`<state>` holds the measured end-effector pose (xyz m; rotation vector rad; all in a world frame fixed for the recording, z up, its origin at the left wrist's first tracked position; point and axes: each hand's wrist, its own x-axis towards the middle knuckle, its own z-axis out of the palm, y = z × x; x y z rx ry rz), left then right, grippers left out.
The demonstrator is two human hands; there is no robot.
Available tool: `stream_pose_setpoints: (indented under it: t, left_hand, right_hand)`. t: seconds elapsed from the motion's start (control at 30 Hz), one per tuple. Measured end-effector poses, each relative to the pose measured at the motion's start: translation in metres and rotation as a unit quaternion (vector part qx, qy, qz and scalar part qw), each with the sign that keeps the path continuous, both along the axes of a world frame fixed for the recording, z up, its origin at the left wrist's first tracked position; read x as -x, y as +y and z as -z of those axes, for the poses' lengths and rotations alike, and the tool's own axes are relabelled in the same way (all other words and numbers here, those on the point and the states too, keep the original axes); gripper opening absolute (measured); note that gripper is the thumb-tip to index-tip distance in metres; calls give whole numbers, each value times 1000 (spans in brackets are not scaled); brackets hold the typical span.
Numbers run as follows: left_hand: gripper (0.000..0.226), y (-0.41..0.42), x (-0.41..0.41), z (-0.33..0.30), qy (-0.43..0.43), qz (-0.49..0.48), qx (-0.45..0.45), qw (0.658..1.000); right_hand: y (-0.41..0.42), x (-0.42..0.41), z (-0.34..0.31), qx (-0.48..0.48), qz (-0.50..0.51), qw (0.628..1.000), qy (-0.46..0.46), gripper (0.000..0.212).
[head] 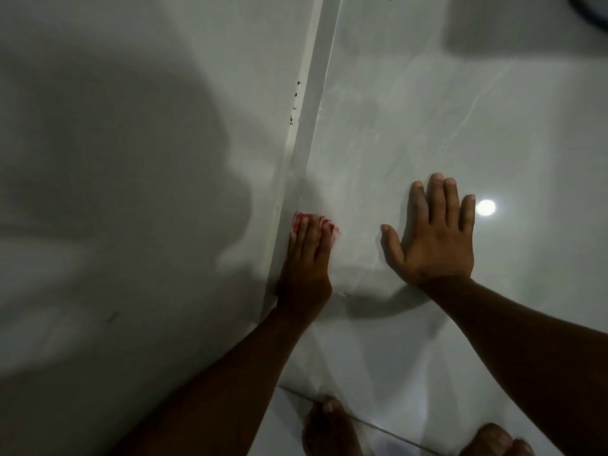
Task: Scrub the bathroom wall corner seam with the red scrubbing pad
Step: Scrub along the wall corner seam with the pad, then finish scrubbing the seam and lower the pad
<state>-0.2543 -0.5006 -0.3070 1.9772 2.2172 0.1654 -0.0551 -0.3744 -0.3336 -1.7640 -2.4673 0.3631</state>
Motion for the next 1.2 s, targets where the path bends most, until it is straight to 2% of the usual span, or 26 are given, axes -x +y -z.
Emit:
stream_pose_setpoints:
  t: [0.17,0.3,0.33,0.4,0.5,0.57,0.67,0.8,0.9,1.0,1.07,1.13,1.2]
  left_hand:
    - [66,50,6,-6,-40,-4,40,998]
    - [64,162,17,-7,-70,8,12,997]
    - [67,196,22,-7,-64,12,19,998]
    - [89,254,30,-7,-34,4,44,998]
    - [86,298,32,0,-13,3,63,998]
    - [87,295,32,2,-16,12,67,998]
    - [95,249,30,-1,-14,16,70,997]
    - [74,138,11,-7,-5,4,56,998]
    - [80,89,4,-19,-17,-6,94,995]
    - [86,85,-4,-38,-13,-20,165,986]
    - [99,91,-17,-61,-17,-17,195,981]
    - [108,98,-39,-93,-40,-8,193,980]
    - [102,110,-62,-132,-64,10,159,985]
  right_hand:
    - [0,0,2,-13,5,1000,-3,90]
    - [0,0,3,-11,2,1000,0,90]
    - [0,0,2,-10,5,1000,-2,90]
    - [-1,0,-1,-7,3,1000,-5,90]
    - [1,1,-3,-4,2,1000,0,90]
    - [0,0,-2,4,2,1000,-2,90]
    - [0,-1,-5,16,-12,1000,-15,90]
    - [0,-1,-18,73,-24,997,-25,91]
    - [11,-10,-38,118,-60,989,-66,92]
    - [22,-23,-71,104,-102,985,-91,84]
    - [29,-29,-101,90,-112,985,-90,75]
    - [33,-36,-134,86,-113,985,-94,70]
    - [39,-45,-173,77,-105,986,-100,68]
